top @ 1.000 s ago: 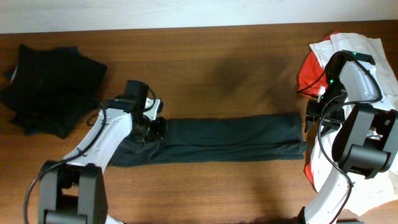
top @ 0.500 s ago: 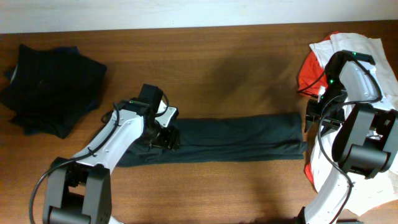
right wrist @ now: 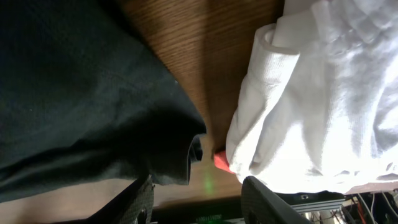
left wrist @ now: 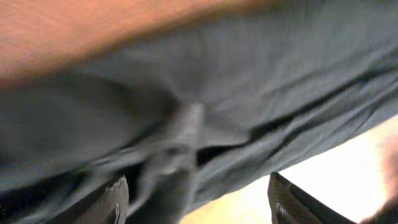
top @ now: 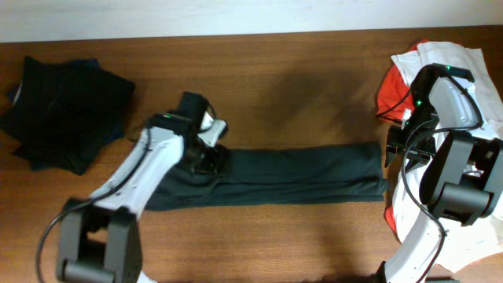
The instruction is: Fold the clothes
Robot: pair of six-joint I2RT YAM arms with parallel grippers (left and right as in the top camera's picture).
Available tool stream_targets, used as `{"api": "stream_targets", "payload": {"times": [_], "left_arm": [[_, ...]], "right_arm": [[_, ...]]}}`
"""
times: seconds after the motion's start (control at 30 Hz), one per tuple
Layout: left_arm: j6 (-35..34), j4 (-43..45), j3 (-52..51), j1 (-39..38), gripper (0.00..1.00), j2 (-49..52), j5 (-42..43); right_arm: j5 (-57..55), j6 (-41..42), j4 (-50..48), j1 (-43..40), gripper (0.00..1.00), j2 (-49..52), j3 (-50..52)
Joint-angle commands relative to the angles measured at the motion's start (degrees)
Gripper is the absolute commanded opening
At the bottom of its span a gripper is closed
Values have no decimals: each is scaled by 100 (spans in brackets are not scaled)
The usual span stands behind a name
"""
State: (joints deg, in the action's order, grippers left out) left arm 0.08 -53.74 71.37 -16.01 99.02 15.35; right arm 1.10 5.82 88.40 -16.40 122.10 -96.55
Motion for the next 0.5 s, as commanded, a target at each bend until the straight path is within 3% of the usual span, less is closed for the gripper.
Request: {"api": "stream_targets", "payload": {"times": [0.0, 0.2, 0.37, 0.47], "left_arm": [[-459, -358, 223, 577, 71, -680, -649], [-955, -262, -378, 1888, 71, -678, -614], [-949, 1440, -1733, 2111, 77, -678, -164], [-953, 1779, -2129, 2186, 77, -678, -483]], "right_arm": [[-7, 42, 24, 37, 49, -13, 13], [-7, 39, -7, 35, 49, -13, 13], [-7, 42, -13, 37, 49, -13, 13], [-7, 39, 7, 37, 49, -13, 13]]}}
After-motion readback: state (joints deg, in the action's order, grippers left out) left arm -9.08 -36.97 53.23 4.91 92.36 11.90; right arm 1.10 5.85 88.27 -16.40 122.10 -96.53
